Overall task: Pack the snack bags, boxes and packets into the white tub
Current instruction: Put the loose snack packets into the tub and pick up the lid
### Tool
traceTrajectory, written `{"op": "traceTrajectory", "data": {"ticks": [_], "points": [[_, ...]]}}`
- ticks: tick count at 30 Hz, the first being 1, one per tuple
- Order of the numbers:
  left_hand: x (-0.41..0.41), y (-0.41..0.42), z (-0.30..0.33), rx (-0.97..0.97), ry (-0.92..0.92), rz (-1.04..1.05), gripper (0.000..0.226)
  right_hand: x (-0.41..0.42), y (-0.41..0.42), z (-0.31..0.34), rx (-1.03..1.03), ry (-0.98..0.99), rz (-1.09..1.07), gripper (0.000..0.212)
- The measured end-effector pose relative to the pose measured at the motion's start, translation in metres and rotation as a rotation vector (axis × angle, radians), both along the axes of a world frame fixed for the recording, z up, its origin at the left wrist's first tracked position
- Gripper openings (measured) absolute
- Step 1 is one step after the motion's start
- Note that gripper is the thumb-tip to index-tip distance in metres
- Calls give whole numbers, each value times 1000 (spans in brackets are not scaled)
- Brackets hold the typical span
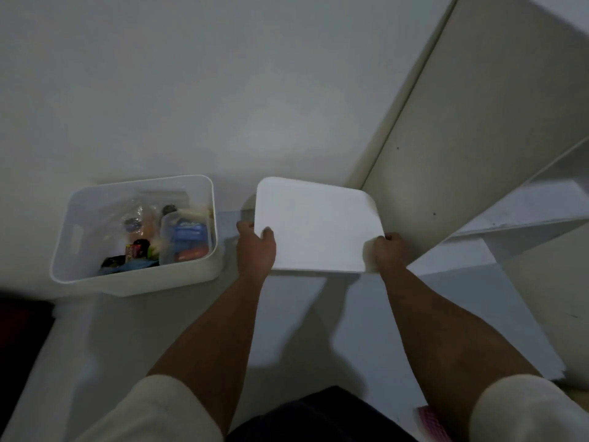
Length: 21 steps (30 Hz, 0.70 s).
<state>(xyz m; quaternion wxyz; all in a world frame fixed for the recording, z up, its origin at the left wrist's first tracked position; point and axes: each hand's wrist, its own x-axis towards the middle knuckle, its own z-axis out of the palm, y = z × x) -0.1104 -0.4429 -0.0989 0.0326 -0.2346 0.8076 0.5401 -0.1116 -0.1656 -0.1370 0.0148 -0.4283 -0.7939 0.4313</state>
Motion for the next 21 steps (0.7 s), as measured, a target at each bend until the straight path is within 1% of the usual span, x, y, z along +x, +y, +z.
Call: {"op": "traceTrajectory", "data": {"ticks": [3, 8, 10, 13, 16, 19, 21], "points": [[-10, -21, 36, -27, 99, -29, 33, 0, -17, 28, 34, 91, -11, 30], [-13, -76, 73, -43, 168, 47, 36, -10, -72, 69, 32, 196, 23, 27], [-9, -107, 77, -67, 190, 99, 36, -16, -101, 77, 12, 215, 73, 27], [-3, -157, 76, -163, 162, 169, 38, -21, -149, 81, -14, 228, 171, 27], [3, -203, 71, -202, 154, 243, 40, -27, -194, 80, -36, 230, 273, 24], [10, -246, 66, -286, 176, 316, 35, -33, -236, 76, -73, 218, 364, 21], [13, -273, 62, -332, 136, 389, 34, -38, -262, 72, -95, 203, 423, 20]]}}
